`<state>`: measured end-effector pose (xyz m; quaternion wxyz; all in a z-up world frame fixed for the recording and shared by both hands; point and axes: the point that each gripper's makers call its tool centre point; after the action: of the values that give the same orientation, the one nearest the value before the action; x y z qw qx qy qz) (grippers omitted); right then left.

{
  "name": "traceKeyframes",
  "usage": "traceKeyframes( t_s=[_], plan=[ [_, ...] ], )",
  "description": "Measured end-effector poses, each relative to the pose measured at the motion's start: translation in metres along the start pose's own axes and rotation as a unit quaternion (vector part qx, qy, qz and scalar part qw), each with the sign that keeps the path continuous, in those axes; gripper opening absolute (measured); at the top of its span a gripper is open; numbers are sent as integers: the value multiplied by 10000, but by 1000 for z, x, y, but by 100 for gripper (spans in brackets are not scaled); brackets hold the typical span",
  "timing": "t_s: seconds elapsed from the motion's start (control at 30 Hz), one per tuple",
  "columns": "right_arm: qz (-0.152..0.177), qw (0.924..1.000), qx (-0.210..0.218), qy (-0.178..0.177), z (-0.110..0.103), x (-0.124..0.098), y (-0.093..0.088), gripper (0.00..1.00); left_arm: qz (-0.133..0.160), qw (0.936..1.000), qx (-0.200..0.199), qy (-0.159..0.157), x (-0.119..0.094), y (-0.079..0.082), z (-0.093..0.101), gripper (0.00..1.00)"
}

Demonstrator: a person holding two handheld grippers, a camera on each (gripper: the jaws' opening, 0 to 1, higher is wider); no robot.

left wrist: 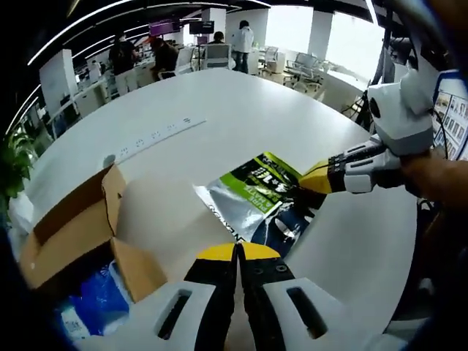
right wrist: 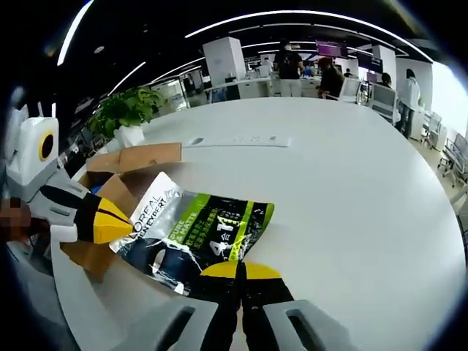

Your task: Operate the shoe box by opening the lid, removing the specified soft item, and placing it in the target area until the item is outside and the box remains undamaged.

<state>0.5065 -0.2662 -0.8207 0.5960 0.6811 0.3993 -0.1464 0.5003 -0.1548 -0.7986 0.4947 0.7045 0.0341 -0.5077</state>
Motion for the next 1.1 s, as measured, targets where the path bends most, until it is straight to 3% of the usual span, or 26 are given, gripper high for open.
traceKeyframes(
  t_s=[0.67, 1.1],
  plan=[
    [-74, 10000, 52, 23, -4, 15, -17, 0, -805, 9929, 867, 147, 20, -38, -4, 0],
    [36, 9992, 302, -250, 1, 15, -17, 0, -707, 9942, 765, 248, 15, -33, -15, 4]
  ],
)
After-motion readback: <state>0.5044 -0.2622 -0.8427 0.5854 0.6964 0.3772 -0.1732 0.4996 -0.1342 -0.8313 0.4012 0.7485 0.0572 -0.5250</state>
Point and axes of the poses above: the point that each gripper's makers call its tool centre point, and the gripper's own axes: x roughly forward along the fingers, z roughly to its right, y roughly out of its top, and after that the axes turned 5 degrees about x, right-handed
